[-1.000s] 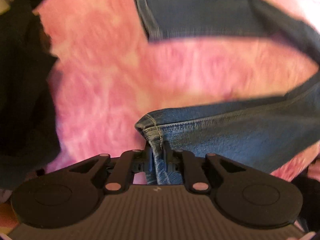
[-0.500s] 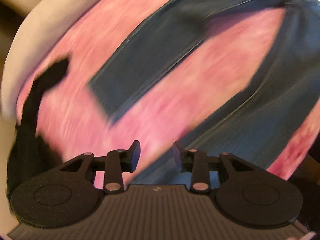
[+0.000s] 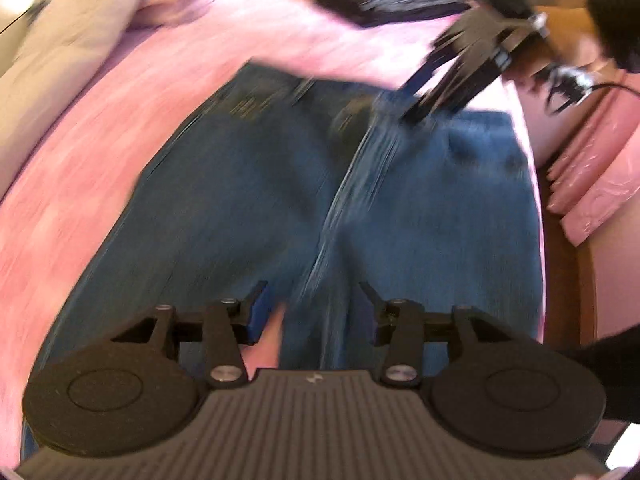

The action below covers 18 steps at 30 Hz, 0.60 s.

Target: Fold clothes

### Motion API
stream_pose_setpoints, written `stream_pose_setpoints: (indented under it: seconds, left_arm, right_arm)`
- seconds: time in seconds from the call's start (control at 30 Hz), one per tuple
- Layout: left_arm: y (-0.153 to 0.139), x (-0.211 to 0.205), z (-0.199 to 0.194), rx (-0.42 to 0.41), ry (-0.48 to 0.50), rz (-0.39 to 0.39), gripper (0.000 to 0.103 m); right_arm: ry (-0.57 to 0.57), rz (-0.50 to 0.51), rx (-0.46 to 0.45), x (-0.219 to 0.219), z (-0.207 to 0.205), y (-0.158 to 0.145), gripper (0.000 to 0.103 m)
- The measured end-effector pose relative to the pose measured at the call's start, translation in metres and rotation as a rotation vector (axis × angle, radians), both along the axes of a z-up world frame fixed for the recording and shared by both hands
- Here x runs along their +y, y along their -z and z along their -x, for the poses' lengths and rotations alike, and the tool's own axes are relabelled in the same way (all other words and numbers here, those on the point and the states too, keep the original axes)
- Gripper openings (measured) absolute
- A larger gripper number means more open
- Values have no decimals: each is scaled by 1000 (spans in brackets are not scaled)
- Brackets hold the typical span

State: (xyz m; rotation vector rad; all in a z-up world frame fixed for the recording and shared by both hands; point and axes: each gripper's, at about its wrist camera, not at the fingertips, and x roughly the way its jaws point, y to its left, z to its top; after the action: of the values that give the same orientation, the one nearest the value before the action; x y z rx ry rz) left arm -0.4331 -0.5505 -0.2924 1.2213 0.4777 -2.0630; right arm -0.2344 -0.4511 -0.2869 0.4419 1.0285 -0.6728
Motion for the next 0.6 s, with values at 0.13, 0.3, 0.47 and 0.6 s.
stream_pose_setpoints:
  seconds: [0.13, 0.3, 0.47, 0.6]
  left_arm:
    - [34, -33, 53, -7, 52, -35, 43]
    - [49, -52, 73, -36, 18, -37, 41]
    - [60, -67, 85, -69, -32, -31, 44]
    - [72, -78, 82, -65, -53, -61, 49]
  right_arm:
    - [-92, -48, -15, -22, 7, 18, 56]
    - [-111, -92, -133, -23, 24, -6, 13]
    - [-139, -65, -175, -38, 18, -17, 14]
    - [-103, -116, -130, -56, 11, 11, 42]
